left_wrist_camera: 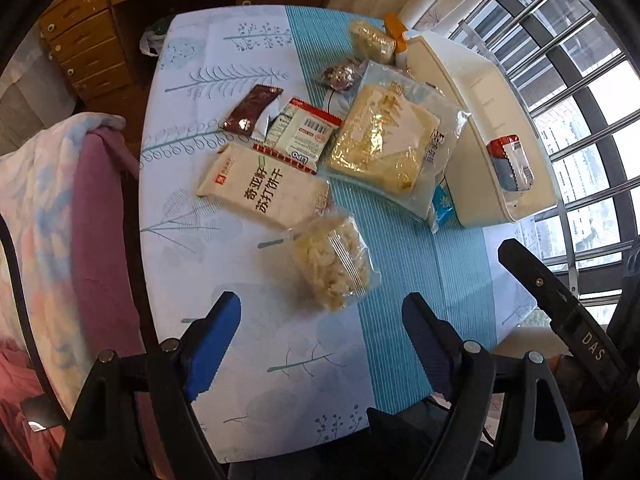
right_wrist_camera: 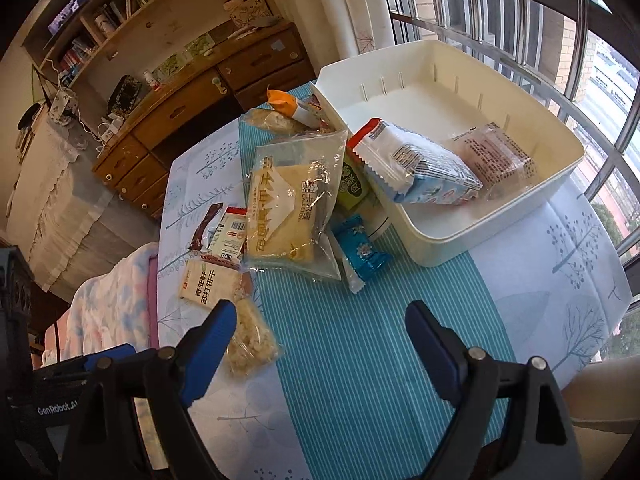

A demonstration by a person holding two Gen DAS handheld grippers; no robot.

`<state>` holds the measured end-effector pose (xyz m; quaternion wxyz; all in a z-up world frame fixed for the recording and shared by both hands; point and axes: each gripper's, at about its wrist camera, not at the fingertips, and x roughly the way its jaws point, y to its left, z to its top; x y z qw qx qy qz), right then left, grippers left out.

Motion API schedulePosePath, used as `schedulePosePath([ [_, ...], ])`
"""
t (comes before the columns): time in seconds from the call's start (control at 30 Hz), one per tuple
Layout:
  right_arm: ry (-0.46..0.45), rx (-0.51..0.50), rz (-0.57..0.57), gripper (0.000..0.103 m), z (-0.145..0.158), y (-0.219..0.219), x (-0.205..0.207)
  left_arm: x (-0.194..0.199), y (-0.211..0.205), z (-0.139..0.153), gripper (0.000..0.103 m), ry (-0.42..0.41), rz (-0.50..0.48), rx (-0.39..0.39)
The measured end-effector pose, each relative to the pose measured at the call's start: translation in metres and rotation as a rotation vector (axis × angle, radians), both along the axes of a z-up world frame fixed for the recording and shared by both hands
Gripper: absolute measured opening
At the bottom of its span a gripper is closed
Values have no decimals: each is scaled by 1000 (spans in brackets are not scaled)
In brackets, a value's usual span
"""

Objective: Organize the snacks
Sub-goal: 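Grasp the clear bag of rice crisps with the left tool while the right tool grasps the clear bread bag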

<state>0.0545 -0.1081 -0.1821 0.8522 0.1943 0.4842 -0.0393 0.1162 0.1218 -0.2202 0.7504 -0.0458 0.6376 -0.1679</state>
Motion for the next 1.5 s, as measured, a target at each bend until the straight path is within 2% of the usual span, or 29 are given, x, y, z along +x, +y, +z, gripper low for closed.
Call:
schedulePosePath([
  [0.3,-116,-65,112,87,-4,10,2,9,-13,-27,82,140,13,-1],
  [0.47,-150,-86,174,84,-14,15,13,19,-12,-43,82,217,65,-5],
  [0.7,-191,-101,183,78,-32,8,32,32,-15,-69,82,325,155,-11],
  [0.83,-206,-94,170,75,-42,5,48,37,-22,-81,82,355,166,6],
  [0.97,-191,-103,148,66,-54,6,61,43,-28,-92,82,373,173,23],
  [1.13,-215,-113,157,59,-61,13,66,46,-29,-106,82,397,200,44],
  [1.23,-198,-111,150,59,-70,14,76,48,-28,-112,82,407,219,43],
  [1.4,-183,-95,128,58,-84,10,92,48,-34,-118,82,401,191,45],
  [1.5,-193,-81,125,58,-86,11,101,50,-40,-122,76,403,183,41],
])
